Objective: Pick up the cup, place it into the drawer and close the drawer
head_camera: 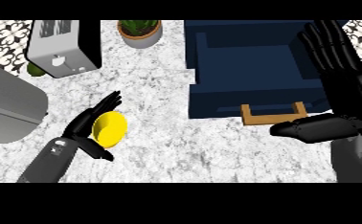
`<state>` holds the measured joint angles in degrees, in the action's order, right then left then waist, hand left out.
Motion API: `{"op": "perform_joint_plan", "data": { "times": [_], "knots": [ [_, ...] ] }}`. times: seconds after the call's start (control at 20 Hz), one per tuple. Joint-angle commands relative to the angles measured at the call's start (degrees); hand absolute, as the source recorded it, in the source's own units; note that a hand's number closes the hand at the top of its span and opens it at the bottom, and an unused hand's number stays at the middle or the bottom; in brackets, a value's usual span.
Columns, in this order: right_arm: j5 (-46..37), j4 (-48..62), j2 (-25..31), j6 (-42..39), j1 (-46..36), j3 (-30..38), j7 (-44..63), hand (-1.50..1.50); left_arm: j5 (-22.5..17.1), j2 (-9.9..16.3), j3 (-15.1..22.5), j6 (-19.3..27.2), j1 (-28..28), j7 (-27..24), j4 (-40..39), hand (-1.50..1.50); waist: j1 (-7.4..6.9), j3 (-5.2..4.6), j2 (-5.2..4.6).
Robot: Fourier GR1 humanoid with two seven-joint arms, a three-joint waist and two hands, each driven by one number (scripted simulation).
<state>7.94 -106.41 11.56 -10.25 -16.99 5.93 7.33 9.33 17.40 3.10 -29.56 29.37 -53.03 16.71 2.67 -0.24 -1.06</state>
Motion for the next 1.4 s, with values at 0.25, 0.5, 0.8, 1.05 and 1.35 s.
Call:
{"op": "perform_joint_plan", "data": {
  "times": [0.25, 0.5, 0.8, 1.05, 1.35],
  "knots": [
    [-0.01, 0.55, 0.55, 0.23, -1.25, 0.67, 0.65, -1.50, -1.56, -3.29, 1.43, -12.12, 0.94, -9.94, 1.65, 1.50, 0.05, -0.22, -0.10],
    [-0.26, 0.84, 1.28, 0.00, -1.46, 1.37, 0.20, -1.50, -0.79, -3.61, 0.18, 4.79, -0.42, -16.90, 4.82, 1.50, -0.66, -0.13, 0.03],
    [1.06, -0.82, 0.65, -0.41, 1.32, 1.66, 0.11, -1.50, -9.71, -6.13, -7.49, 4.49, -0.19, -15.66, 4.22, 1.50, -0.87, -0.02, 0.40],
    [0.34, -1.17, 0.61, 0.18, 2.24, 1.86, 0.26, -1.50, -18.41, -9.14, -18.45, 20.35, -1.68, -14.79, 6.31, 1.50, -2.05, 0.06, 0.89],
    [-1.10, 0.27, 0.63, 0.40, 1.44, 1.46, 0.02, -1.50, -17.22, -10.51, -15.26, 19.76, 4.83, -5.06, 13.87, 1.50, -2.72, 0.26, 1.19]
  ]
}}
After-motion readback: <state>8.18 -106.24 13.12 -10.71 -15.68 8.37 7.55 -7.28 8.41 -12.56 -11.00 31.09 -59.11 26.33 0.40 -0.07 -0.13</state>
